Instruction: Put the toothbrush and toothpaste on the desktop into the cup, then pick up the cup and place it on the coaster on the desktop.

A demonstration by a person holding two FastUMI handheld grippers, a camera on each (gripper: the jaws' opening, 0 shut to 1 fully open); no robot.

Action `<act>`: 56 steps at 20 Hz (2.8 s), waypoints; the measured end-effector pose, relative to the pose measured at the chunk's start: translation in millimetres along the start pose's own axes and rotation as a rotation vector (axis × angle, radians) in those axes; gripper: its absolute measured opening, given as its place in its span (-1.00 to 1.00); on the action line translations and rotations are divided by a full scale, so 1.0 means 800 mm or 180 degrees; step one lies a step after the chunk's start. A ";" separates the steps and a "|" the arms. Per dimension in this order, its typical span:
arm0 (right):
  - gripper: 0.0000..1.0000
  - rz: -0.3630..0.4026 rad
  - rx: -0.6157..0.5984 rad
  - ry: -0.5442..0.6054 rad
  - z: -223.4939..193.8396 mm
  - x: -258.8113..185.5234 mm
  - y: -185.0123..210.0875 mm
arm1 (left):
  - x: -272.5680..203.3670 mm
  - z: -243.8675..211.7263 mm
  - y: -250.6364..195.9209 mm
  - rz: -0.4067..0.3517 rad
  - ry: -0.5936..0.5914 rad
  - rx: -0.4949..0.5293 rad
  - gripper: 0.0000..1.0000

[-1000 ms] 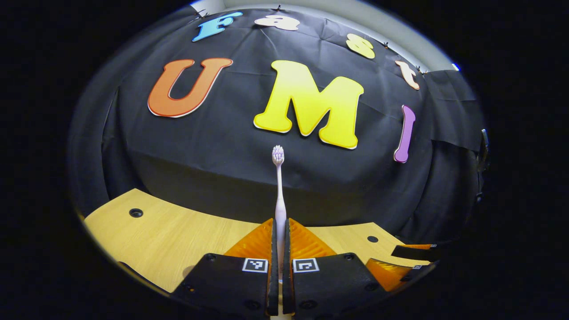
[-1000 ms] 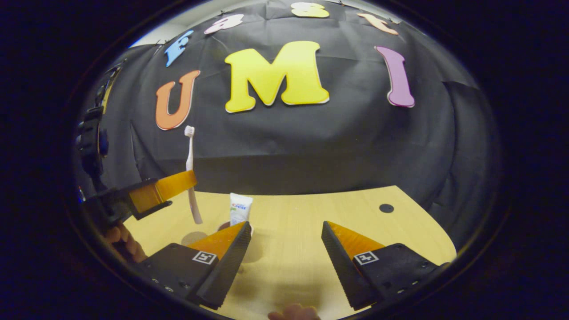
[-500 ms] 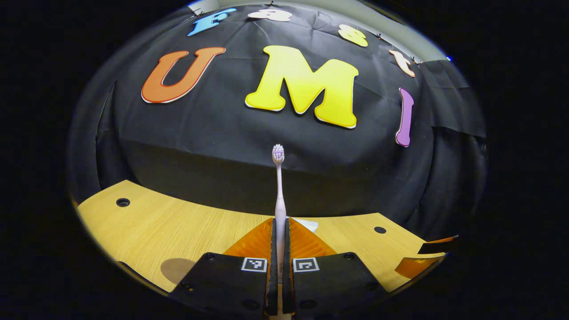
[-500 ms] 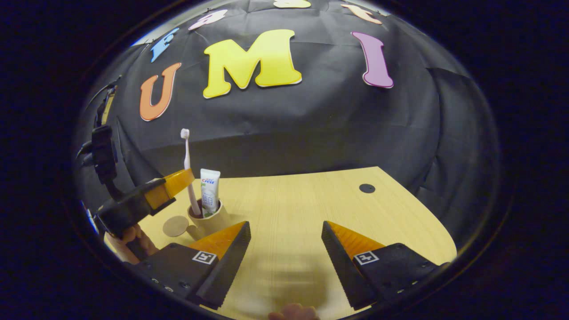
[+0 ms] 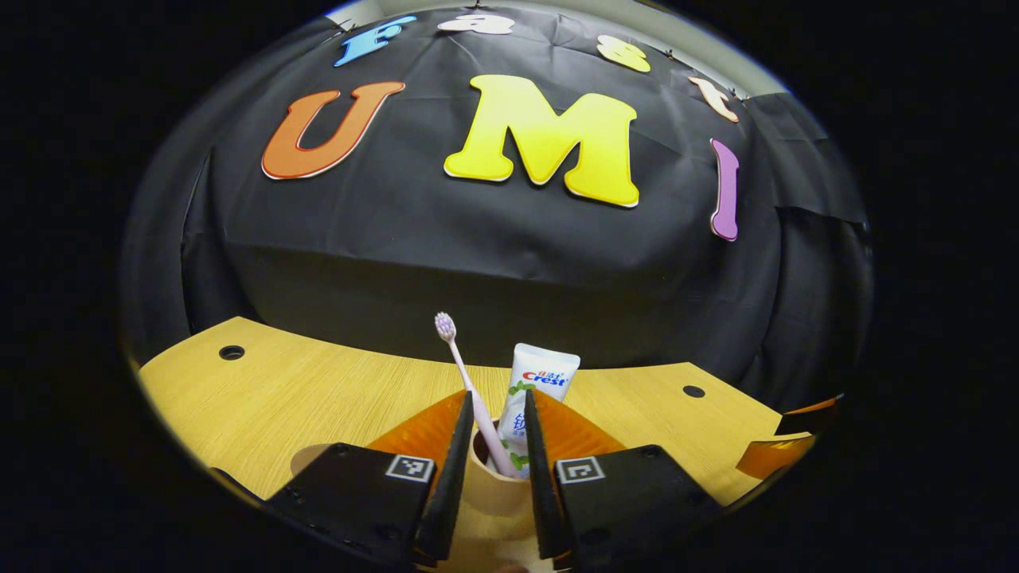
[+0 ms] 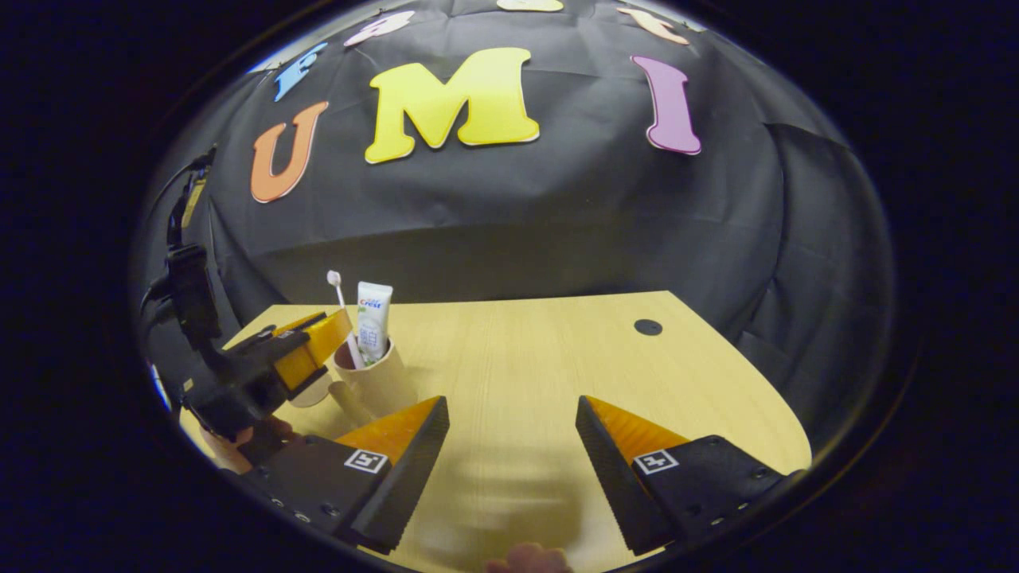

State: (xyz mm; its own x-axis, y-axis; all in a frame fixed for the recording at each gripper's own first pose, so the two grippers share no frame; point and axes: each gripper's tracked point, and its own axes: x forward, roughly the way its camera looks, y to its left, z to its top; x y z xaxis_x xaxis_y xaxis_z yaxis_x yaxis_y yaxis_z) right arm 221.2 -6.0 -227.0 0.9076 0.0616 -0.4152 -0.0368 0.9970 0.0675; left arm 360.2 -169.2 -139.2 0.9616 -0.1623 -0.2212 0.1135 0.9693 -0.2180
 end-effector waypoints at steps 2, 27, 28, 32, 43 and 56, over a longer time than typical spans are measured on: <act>0.89 0.0036 -0.0008 0.0029 0.000 -0.002 0.003 | -0.012 0.016 0.005 0.0030 -0.0066 0.0000 0.35; 0.94 0.0212 0.0157 0.2411 -0.049 -0.069 0.103 | -0.232 0.126 0.201 0.0997 0.0066 -0.0341 0.96; 0.94 0.0167 0.0163 0.2556 -0.053 -0.075 0.104 | -0.236 0.123 0.208 0.1037 0.0085 -0.0414 0.96; 0.93 0.0053 -0.0015 0.2733 -0.049 -0.074 0.097 | -0.250 0.107 0.242 0.1234 0.0191 -0.0458 0.96; 0.43 -0.0055 -0.0475 0.3015 -0.068 -0.070 0.091 | -0.278 0.092 0.287 0.1508 0.0333 -0.0495 0.96; -0.07 -0.0130 -0.0346 0.3164 -0.084 -0.063 0.094 | -0.300 0.075 0.301 0.1615 0.0490 -0.0543 0.96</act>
State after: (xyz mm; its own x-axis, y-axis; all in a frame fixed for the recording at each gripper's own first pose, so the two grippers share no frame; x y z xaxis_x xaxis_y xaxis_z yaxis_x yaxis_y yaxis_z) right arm 144.4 68.9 -261.9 0.1491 -0.0118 -0.9887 -0.0966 0.9950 -0.0264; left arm 171.6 114.4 -81.5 0.8360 0.2795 -0.4721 -0.4086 0.8914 -0.1959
